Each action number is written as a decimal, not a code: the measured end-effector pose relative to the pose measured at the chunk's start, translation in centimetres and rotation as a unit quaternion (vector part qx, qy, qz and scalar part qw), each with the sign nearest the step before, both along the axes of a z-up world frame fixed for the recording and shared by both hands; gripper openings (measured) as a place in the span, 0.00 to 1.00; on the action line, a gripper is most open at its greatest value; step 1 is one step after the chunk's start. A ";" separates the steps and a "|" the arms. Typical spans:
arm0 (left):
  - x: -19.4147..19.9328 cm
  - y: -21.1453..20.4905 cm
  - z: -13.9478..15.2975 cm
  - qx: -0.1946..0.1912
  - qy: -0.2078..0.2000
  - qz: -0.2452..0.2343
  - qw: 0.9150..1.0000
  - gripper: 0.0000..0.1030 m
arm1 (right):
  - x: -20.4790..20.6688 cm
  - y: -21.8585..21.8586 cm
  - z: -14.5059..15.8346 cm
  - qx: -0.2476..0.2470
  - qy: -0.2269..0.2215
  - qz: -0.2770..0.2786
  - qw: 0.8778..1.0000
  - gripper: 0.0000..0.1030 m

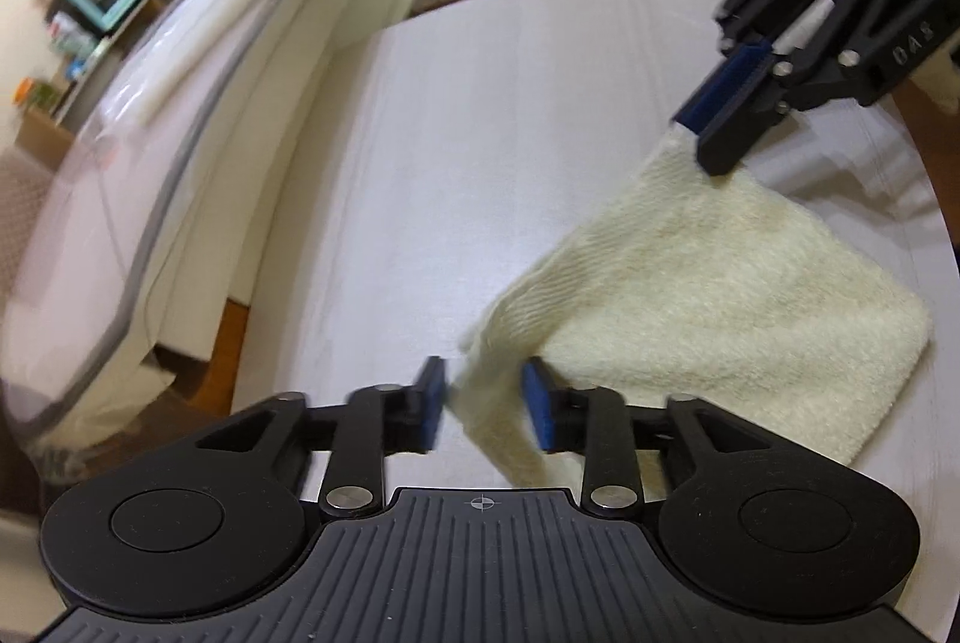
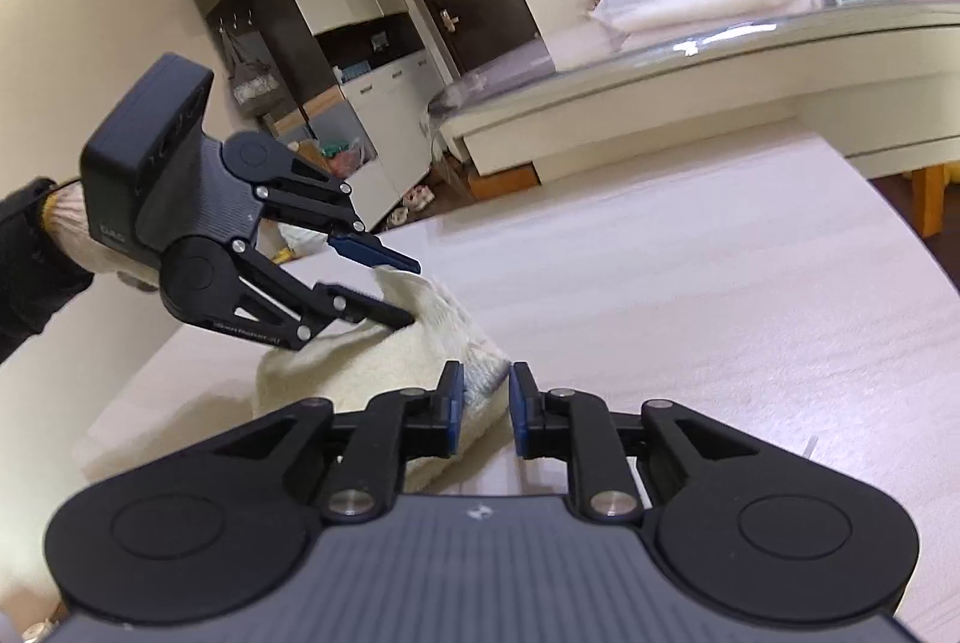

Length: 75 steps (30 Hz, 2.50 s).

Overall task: Fold towel
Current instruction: 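Lift and fold the towel over onto itself with both grippers, then open both, then raise both open grippers away from the folded towel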

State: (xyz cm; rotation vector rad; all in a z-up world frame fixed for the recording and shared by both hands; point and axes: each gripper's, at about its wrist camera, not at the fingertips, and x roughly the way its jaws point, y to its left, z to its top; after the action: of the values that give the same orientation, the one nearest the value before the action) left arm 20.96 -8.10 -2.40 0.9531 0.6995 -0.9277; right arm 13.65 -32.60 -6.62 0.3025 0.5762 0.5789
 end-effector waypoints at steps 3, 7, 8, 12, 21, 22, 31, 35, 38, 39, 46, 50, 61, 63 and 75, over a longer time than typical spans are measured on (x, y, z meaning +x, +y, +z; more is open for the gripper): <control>0.5 0.7 0.8 -0.028 0.000 0.027 0.999 0.35 | -0.6 -0.2 0.6 -0.006 -0.026 -0.014 1.000 0.19; 0.7 2.1 1.7 -0.088 0.005 0.072 0.993 0.37 | -1.2 0.7 0.9 -0.023 -0.051 0.002 0.998 0.19; 0.7 2.2 1.8 -0.095 0.006 0.078 0.992 0.37 | -1.2 1.0 0.8 -0.026 -0.052 0.008 0.998 0.19; 1.4 2.4 1.4 -0.129 0.001 0.119 0.984 0.37 | -0.7 2.6 0.1 -0.060 -0.042 0.031 0.997 0.18; 2.3 2.2 -0.5 -0.121 -0.003 0.130 0.984 0.36 | -0.7 3.2 0.1 -0.092 -0.034 0.028 0.995 0.16; 2.3 2.3 -0.4 -0.122 -0.006 0.134 0.983 0.37 | -0.8 3.2 0.3 -0.091 -0.036 0.028 0.995 0.17; -2.6 5.0 1.7 -0.130 -0.008 0.134 0.982 0.37 | -4.4 4.8 1.6 -0.108 -0.058 0.062 0.991 0.19; -5.2 6.2 0.7 -0.114 -0.006 0.139 0.984 0.38 | -5.6 6.0 0.6 -0.128 -0.052 0.076 0.987 0.19; -5.7 6.7 -0.5 -0.103 -0.012 0.149 0.983 0.38 | -6.0 6.3 0.1 -0.141 -0.053 0.076 0.986 0.19; -5.8 6.9 -0.7 -0.104 -0.013 0.152 0.983 0.38 | -6.2 6.3 0.3 -0.140 -0.053 0.071 0.986 0.19; -7.2 7.9 0.1 -0.129 -0.021 0.164 0.978 0.39 | -8.5 7.7 1.5 -0.144 -0.073 0.099 0.982 0.20; -7.5 8.1 -0.9 -0.130 -0.017 0.180 0.975 0.39 | -9.0 9.0 0.4 -0.168 -0.068 0.114 0.977 0.21; -10.6 8.4 -0.5 -0.175 -0.035 0.220 0.959 0.46 | -7.7 5.7 1.7 -0.197 -0.071 0.010 0.978 0.26; -10.8 8.3 -0.9 -0.177 -0.033 0.222 0.958 0.46 | -6.5 5.3 1.4 -0.208 -0.067 -0.002 0.976 0.26; -12.5 8.5 -2.3 -0.197 -0.007 0.236 0.951 0.47 | -1.1 6.8 0.0 -0.250 -0.070 0.036 0.965 0.26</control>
State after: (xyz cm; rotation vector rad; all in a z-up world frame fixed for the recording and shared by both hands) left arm 8.49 0.40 -4.70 0.4083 0.6594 -0.5988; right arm 12.58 -25.76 -6.64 -0.2371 0.5786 0.5010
